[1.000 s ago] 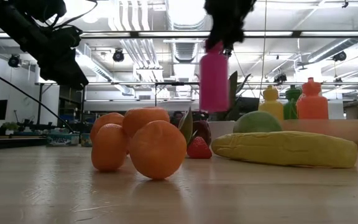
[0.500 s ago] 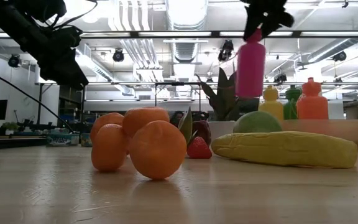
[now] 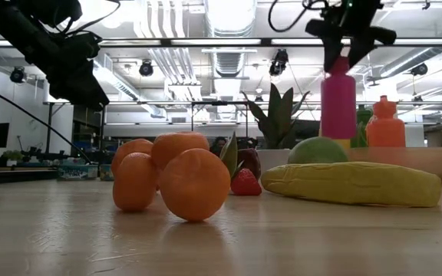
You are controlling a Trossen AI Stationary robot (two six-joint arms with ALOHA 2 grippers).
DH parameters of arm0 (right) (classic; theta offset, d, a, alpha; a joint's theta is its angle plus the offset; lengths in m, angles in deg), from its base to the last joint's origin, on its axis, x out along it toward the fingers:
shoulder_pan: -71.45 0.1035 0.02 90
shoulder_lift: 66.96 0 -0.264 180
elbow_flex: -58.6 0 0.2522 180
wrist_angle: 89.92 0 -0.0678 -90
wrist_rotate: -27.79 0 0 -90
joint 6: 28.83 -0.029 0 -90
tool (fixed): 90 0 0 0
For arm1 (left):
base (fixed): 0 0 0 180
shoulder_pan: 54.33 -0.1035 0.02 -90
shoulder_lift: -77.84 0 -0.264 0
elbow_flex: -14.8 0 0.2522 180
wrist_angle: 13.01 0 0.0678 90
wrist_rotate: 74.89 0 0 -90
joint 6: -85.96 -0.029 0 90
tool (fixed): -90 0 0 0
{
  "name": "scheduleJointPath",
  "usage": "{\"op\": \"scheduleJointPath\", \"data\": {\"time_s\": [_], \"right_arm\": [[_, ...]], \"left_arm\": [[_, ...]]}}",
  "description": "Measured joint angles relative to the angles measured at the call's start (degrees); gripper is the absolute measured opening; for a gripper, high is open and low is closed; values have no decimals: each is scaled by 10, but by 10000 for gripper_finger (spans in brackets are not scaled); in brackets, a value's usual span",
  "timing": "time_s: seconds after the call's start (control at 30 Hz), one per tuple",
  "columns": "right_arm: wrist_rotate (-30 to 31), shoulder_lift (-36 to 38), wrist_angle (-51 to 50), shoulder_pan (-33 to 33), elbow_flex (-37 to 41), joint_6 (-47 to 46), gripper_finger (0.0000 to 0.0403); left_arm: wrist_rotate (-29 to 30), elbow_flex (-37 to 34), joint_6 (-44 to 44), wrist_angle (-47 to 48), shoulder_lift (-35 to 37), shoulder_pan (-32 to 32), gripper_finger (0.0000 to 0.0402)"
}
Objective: Pick & Place Food Item
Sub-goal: Put the violet water bottle into the orange bin
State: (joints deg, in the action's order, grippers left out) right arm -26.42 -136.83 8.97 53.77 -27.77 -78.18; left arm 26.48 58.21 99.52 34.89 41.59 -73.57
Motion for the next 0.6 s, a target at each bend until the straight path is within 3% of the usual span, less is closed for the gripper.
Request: {"op": "scheduleJointPath", "data": {"time_s": [0.27, 0.6], "right_arm": [[39, 2, 3, -4, 55, -77, 224], [32, 0, 7, -11, 119, -88, 224]], "left_arm": [[0, 0, 0, 0, 0, 0, 275], [0, 0, 0, 0, 0, 0, 275]]}}
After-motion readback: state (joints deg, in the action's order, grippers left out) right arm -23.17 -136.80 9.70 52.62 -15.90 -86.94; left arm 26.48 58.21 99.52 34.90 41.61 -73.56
